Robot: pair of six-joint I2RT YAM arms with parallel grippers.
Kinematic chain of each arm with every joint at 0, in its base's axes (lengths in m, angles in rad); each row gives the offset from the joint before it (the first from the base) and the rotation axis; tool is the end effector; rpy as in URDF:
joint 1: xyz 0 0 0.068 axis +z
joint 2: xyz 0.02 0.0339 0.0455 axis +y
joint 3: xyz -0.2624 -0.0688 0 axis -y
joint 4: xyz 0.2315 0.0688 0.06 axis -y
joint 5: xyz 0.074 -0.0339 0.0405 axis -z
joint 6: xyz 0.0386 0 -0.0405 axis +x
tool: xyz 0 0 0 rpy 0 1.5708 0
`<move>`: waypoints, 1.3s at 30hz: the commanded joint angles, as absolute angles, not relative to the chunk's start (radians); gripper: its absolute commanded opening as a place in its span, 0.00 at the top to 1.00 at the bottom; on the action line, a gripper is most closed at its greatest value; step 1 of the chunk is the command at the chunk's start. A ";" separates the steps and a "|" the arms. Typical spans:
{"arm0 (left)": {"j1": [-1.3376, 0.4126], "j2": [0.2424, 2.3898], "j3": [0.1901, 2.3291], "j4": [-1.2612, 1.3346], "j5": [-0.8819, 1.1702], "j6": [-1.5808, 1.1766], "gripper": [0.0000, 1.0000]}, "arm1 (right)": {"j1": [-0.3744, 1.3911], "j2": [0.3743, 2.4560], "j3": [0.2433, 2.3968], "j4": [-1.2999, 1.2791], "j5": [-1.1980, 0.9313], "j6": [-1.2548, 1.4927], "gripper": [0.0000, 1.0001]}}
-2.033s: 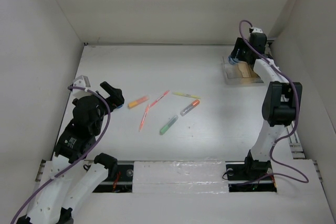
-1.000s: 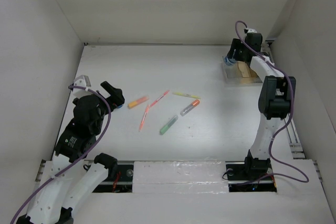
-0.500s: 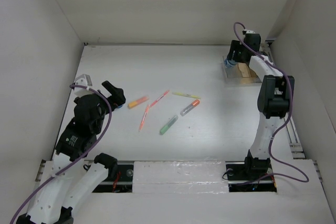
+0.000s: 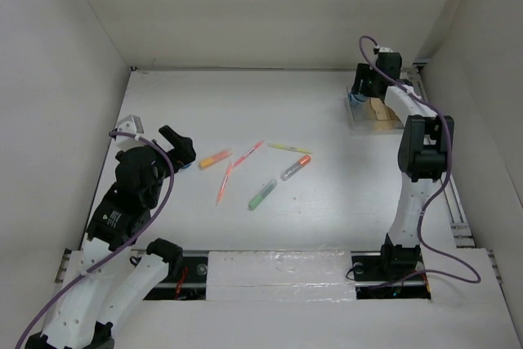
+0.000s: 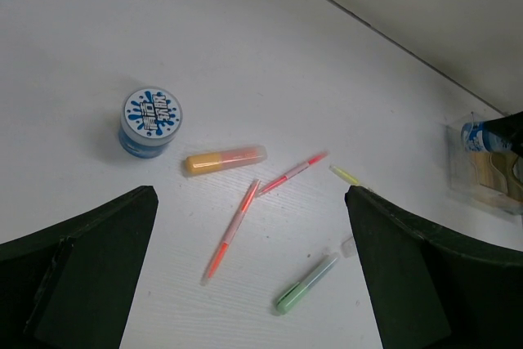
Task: Sort the stationery into containers
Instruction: Place the stationery in the storage box, then pick up the stationery from the center of the board.
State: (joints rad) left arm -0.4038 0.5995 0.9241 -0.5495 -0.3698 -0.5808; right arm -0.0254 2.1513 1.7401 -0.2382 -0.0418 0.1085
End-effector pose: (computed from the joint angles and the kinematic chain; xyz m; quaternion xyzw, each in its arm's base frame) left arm 0.1074 -0.0307 0.3677 -0.1821 0.7555 -0.1629 0.6079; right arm 0.4896 -0.0108 0.2273 0.0506 0.8942 0.0372 0.4433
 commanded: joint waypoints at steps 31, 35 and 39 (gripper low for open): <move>-0.400 0.552 0.992 -0.758 -0.758 -0.863 0.00 | 0.466 1.859 1.730 -0.334 0.143 0.100 0.00; -0.400 0.496 1.002 -0.828 -0.815 -0.949 0.00 | 0.710 1.896 1.741 -0.334 0.141 0.129 0.00; -0.400 0.415 1.011 -0.862 -0.863 -0.991 0.00 | 0.842 2.012 1.834 -0.265 -0.021 0.152 0.00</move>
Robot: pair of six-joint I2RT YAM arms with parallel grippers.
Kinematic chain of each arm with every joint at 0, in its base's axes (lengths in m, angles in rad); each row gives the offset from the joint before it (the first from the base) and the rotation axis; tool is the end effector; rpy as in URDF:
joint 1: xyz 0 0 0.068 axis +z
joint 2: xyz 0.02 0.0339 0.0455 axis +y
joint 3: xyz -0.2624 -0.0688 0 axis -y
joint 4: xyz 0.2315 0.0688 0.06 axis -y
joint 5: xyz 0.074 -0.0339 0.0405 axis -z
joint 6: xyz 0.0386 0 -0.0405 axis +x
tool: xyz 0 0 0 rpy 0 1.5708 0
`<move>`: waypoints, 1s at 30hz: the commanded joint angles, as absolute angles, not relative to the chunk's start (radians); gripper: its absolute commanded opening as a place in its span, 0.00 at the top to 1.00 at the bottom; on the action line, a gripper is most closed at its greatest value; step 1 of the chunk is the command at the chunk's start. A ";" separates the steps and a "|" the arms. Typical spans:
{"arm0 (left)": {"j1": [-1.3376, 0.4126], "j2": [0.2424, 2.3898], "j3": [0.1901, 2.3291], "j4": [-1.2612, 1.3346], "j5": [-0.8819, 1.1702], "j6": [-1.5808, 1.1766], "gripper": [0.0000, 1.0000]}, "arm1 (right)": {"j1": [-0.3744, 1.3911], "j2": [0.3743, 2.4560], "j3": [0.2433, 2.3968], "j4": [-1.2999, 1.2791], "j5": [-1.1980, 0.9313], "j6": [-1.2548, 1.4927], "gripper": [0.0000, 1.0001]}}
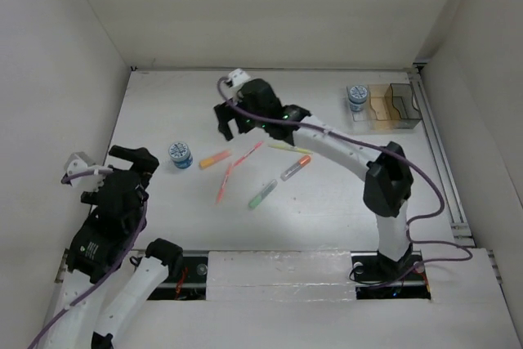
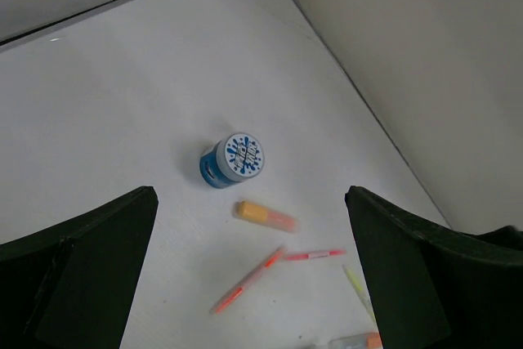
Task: Sort the stationery into containers
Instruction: Pick up the stationery from the center of the board.
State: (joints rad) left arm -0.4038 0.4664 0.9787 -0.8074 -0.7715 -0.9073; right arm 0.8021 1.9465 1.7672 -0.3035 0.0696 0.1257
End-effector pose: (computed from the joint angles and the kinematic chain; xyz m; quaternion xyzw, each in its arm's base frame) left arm 0.0614 0.0030 0.3677 -0.4024 0.6651 -0.0967 0.6216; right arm 0.3178 0.3248 0.3231 -0.2667 0.8127 0.2048 0.4759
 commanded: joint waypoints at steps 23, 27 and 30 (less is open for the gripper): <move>-0.400 0.425 0.973 -0.719 -0.752 -0.835 0.00 | 0.968 2.574 2.442 -0.270 -0.273 0.140 0.00; -0.400 0.425 0.963 -0.707 -0.741 -0.822 0.00 | 0.979 2.603 2.463 -0.279 -0.273 0.140 0.00; -0.400 0.425 0.963 -0.696 -0.730 -0.813 0.00 | 0.979 2.614 2.473 -0.279 -0.250 0.130 0.00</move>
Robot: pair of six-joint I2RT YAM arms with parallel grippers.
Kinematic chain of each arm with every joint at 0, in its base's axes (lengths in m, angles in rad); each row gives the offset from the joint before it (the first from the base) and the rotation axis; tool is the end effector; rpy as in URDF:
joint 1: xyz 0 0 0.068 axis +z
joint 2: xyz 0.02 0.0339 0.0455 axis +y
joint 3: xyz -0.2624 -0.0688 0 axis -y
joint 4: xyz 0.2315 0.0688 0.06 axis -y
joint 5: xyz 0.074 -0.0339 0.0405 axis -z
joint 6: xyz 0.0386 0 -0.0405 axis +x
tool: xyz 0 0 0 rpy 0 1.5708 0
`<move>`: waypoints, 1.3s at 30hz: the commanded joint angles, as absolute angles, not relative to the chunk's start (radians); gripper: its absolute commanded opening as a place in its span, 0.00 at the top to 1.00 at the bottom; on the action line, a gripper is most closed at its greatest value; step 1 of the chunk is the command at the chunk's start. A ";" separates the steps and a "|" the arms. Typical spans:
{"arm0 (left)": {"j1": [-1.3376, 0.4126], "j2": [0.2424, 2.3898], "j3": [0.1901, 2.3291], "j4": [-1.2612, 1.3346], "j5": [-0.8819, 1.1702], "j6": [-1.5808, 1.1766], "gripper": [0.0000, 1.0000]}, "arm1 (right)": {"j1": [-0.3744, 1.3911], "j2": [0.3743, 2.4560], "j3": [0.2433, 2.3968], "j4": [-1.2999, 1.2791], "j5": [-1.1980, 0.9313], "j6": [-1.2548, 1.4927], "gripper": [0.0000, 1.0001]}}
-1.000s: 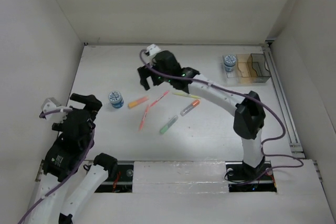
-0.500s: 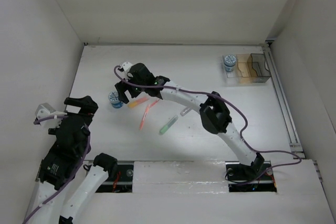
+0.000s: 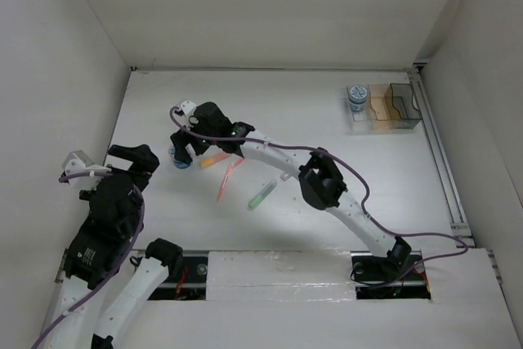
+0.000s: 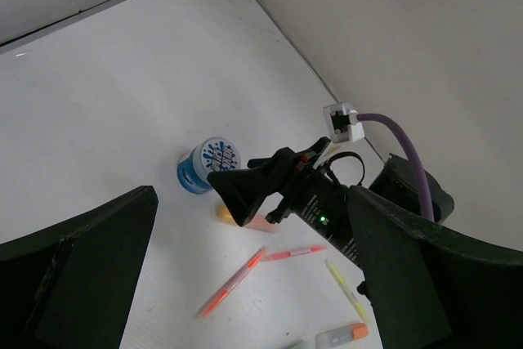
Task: Sort the stationery into containers
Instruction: Pick up the stationery from the center of the board.
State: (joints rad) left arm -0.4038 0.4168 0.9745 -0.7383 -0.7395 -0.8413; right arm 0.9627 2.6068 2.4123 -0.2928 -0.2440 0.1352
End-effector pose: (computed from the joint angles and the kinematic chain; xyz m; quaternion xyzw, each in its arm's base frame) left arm 0.0521 0.0060 0.3747 -0.3813 0.6488 -0.1227 0.6470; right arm 0.3254 0.4838 0.2092 -0.3994 0.7535 0.3560 0.3822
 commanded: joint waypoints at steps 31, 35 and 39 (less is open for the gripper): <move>-0.400 0.425 0.945 -0.638 -0.650 -0.746 0.00 | 1.035 2.717 2.536 -0.216 -0.083 0.103 0.00; -0.400 0.425 0.945 -0.629 -0.641 -0.746 0.00 | 1.035 2.717 2.505 -0.175 -0.094 0.103 0.00; -0.400 0.425 0.945 -0.629 -0.641 -0.736 0.00 | 1.035 2.717 2.505 -0.164 -0.081 0.103 0.00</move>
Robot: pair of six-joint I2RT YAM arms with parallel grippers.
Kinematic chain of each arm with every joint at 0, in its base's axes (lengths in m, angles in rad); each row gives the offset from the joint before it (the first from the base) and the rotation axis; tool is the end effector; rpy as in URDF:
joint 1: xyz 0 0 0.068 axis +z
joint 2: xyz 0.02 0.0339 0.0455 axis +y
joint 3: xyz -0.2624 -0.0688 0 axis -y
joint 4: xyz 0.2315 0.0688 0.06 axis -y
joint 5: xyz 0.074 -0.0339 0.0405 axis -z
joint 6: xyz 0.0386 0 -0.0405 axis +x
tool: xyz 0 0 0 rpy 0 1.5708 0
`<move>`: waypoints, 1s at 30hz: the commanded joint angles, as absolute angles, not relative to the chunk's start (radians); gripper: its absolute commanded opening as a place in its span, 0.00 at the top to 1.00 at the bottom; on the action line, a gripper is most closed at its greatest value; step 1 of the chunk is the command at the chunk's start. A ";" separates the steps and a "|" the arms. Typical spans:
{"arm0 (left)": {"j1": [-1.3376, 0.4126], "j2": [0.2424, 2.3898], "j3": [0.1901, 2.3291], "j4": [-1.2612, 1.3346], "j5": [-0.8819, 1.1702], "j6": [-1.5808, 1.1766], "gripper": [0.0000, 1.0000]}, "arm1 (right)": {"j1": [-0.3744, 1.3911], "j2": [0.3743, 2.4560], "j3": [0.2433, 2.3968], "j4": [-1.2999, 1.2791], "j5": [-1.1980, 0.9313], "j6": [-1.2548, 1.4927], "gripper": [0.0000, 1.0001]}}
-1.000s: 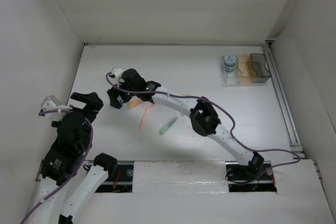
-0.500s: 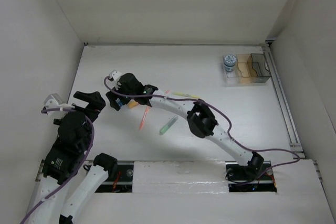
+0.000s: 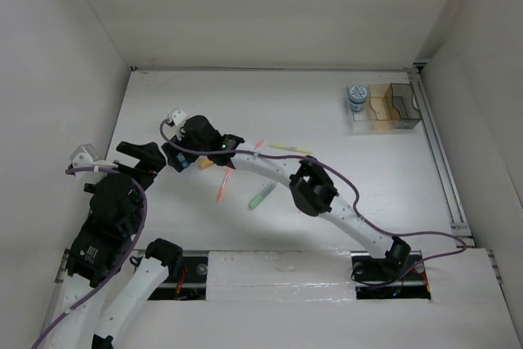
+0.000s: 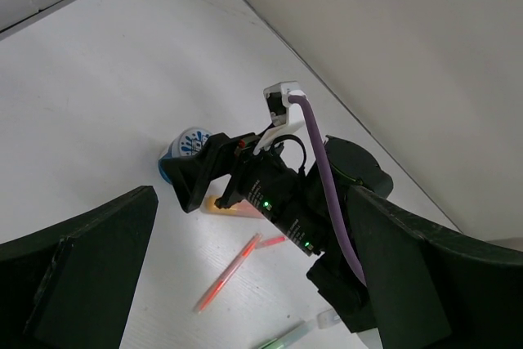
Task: Sort the stationery into containers
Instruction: Pick up the stationery from the center of the board.
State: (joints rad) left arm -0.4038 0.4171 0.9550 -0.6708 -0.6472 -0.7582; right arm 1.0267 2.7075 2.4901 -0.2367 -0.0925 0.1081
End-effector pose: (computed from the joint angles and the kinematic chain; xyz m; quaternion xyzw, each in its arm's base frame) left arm 0.0570 0.0010 0.3760 -0.3319 0.6654 -0.1427 0.6533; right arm 0.3066 0.5136 0.1832 -0.3975 0.7486 0.3175 0.4252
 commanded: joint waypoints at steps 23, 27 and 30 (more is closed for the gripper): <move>-0.400 0.407 0.936 -0.611 -0.614 -0.718 0.00 | 1.045 2.698 2.442 -0.143 -0.034 0.094 0.83; -0.400 0.407 0.936 -0.611 -0.614 -0.718 0.00 | 1.045 2.623 2.341 -0.112 -0.009 0.094 1.00; -0.400 0.407 0.936 -0.611 -0.614 -0.718 0.00 | 1.045 2.502 2.240 -0.062 0.011 0.094 1.00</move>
State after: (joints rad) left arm -0.4038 0.4137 0.9409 -0.6468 -0.6136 -0.7330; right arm 1.0355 2.6320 2.3207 -0.1001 -0.0292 0.1013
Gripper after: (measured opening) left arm 0.997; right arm 0.731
